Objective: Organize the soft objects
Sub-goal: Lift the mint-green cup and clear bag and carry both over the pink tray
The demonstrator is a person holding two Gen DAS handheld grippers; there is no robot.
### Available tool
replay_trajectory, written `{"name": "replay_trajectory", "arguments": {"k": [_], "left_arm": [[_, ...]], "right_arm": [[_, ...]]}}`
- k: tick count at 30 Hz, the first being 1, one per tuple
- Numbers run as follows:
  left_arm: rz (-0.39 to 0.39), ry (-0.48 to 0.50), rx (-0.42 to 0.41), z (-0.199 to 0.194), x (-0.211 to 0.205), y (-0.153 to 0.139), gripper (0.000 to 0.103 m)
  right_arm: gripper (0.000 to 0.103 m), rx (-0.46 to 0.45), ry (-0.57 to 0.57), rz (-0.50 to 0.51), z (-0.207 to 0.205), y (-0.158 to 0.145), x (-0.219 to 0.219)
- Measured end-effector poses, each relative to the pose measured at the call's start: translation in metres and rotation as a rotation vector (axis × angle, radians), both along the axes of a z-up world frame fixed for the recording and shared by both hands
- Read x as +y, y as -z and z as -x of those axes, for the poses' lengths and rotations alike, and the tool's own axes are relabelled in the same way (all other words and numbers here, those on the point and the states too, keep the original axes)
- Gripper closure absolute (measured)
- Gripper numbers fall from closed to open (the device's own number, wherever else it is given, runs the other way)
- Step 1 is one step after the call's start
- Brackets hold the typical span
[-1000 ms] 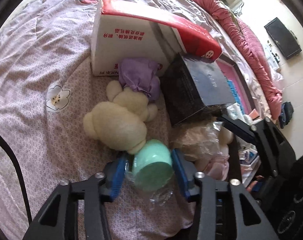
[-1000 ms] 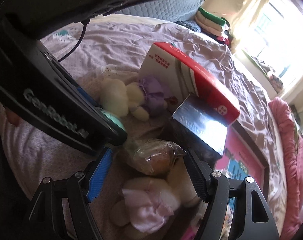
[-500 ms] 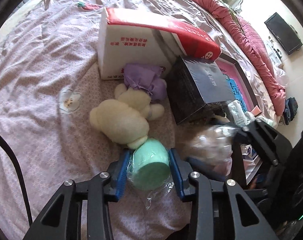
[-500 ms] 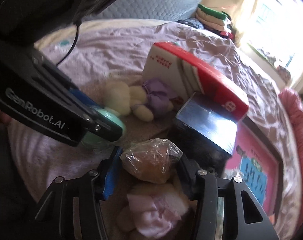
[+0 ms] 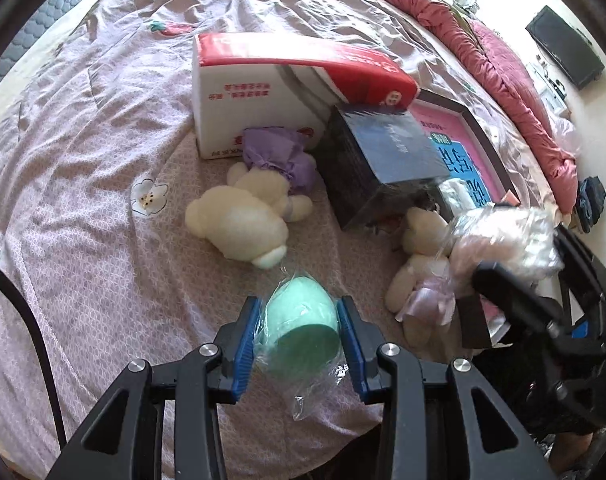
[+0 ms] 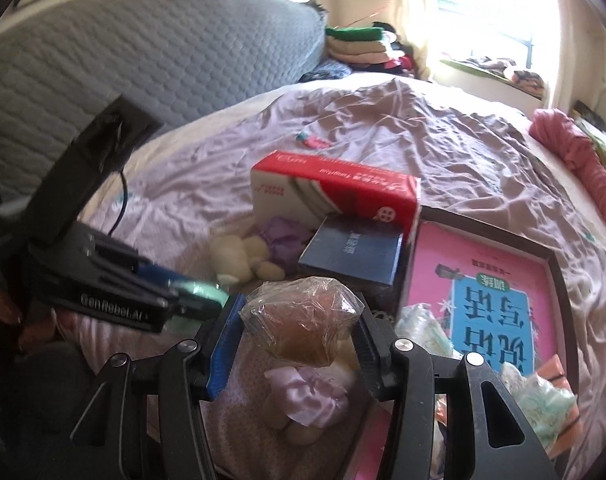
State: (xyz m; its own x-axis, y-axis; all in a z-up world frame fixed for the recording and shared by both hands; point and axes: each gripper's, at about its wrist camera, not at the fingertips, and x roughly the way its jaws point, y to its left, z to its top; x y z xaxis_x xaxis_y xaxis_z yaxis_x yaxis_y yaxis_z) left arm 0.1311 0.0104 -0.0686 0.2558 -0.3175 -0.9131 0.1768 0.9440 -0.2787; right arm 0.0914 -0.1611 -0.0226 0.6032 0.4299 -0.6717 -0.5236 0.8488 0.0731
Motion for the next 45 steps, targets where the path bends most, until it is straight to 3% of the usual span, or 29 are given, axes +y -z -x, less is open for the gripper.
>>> {"name": "replay_trajectory", "arguments": {"k": [7, 15, 25, 31, 35, 45], "left_arm": [[-0.018, 0.041, -0.027, 0.008, -0.018, -0.017, 0.064], [-0.001, 0.080, -0.119, 0.023, -0.038, -0.052, 0.064], [0.054, 0.104, -0.225, 0.035, -0.063, -0.085, 0.064], [0.037, 0.081, -0.312, 0.043, -0.073, -0.103, 0.064], [0.086, 0.061, -0.344, 0.045, -0.075, -0.115, 0.064], [0.058, 0.084, -0.383, 0.053, -0.101, -0.124, 0.064]], "right_arm": [[0.050, -0.008, 0.096, -0.051, 0.007, -0.020, -0.027], [0.050, -0.012, 0.181, -0.122, 0.015, -0.034, -0.060], [0.050, -0.046, 0.231, -0.144, 0.022, -0.053, -0.080], [0.050, -0.053, 0.248, -0.163, 0.025, -0.061, -0.089], [0.049, -0.060, 0.256, -0.169, 0.029, -0.065, -0.095], [0.049, -0.072, 0.316, -0.173, 0.037, -0.074, -0.127]]}}
